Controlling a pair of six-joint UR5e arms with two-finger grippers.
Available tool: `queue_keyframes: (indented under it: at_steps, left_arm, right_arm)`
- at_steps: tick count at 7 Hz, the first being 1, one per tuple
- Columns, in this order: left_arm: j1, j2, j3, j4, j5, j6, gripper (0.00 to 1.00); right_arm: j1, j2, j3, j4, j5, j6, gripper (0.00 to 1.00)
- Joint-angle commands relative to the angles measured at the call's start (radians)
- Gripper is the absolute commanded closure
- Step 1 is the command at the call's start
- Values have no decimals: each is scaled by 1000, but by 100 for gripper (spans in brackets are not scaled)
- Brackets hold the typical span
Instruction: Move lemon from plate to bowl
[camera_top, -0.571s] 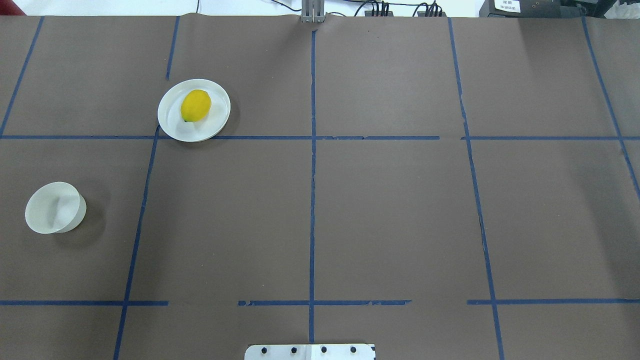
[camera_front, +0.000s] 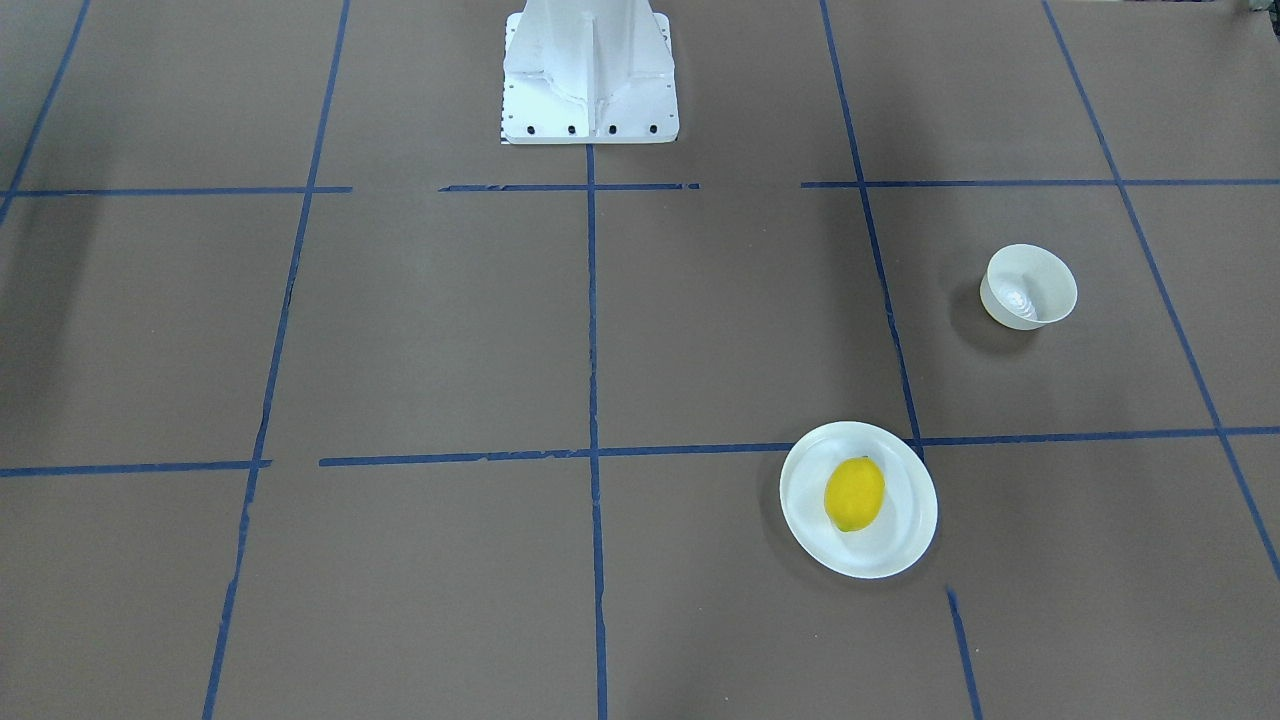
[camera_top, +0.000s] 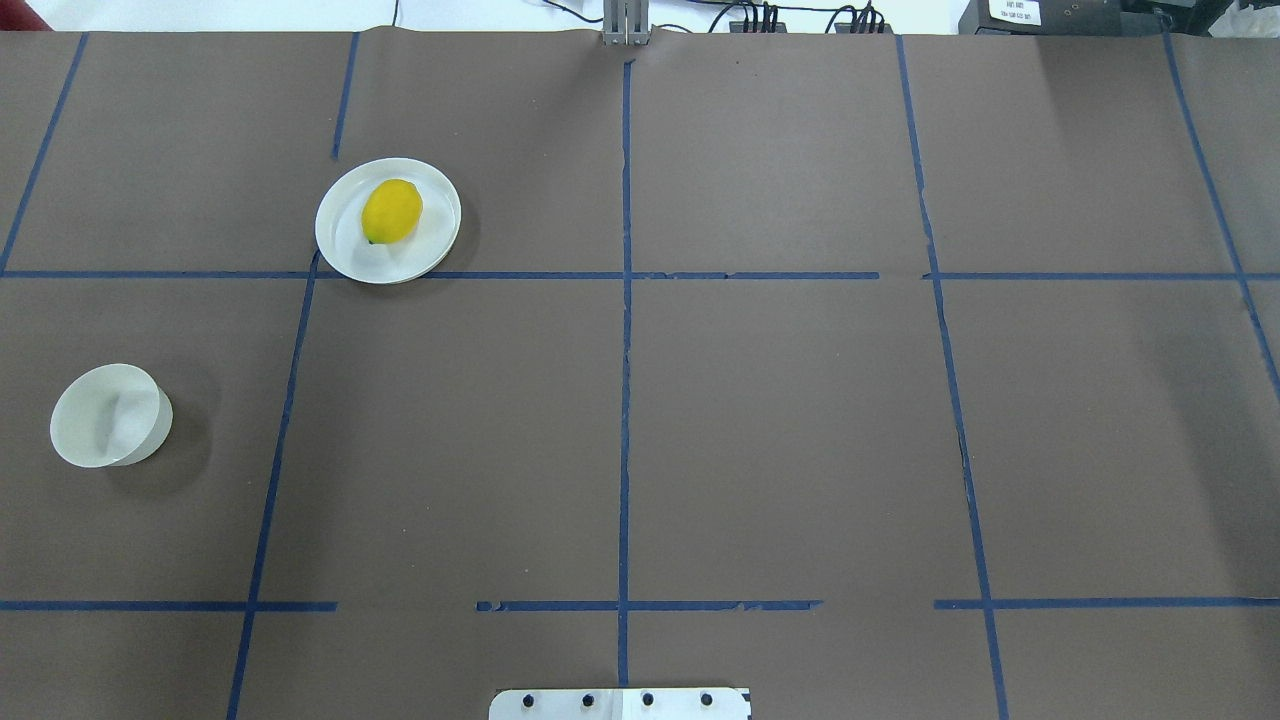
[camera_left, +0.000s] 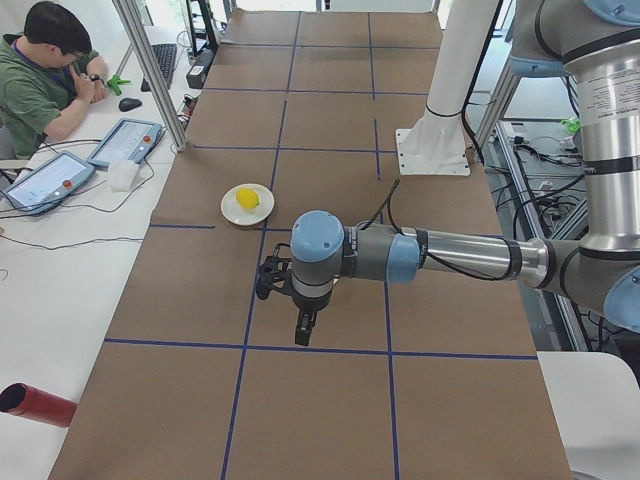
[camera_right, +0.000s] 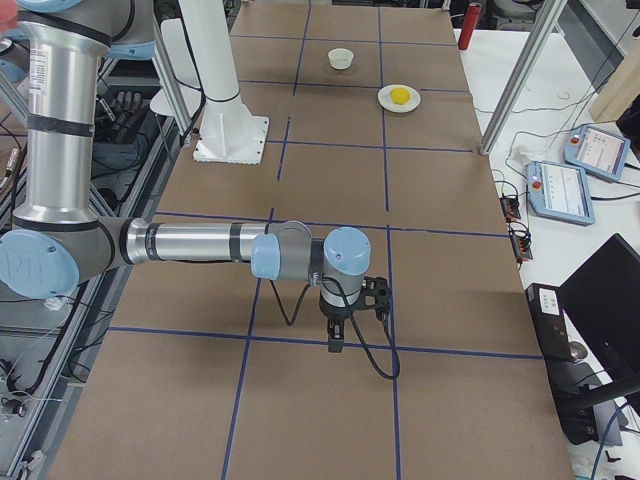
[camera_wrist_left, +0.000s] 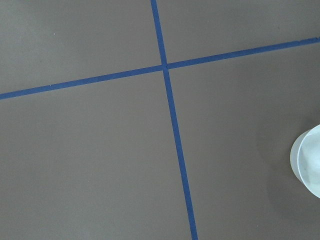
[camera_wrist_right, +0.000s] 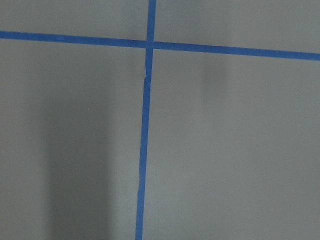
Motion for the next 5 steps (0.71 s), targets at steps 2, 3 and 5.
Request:
queue_keyframes:
  at_steps: [2,3,5]
  left_arm:
    - [5,-53,-11,-124,2,-87,0]
    - [13,-110,-11,-127,9,-84,1]
    - [95,-274,-7,-121,10,-90,1]
  right_arm:
    - [0,0,0,0,0,0,0]
    - [0,0,0,0,0,0,0]
    - [0,0,0,0,0,0,0]
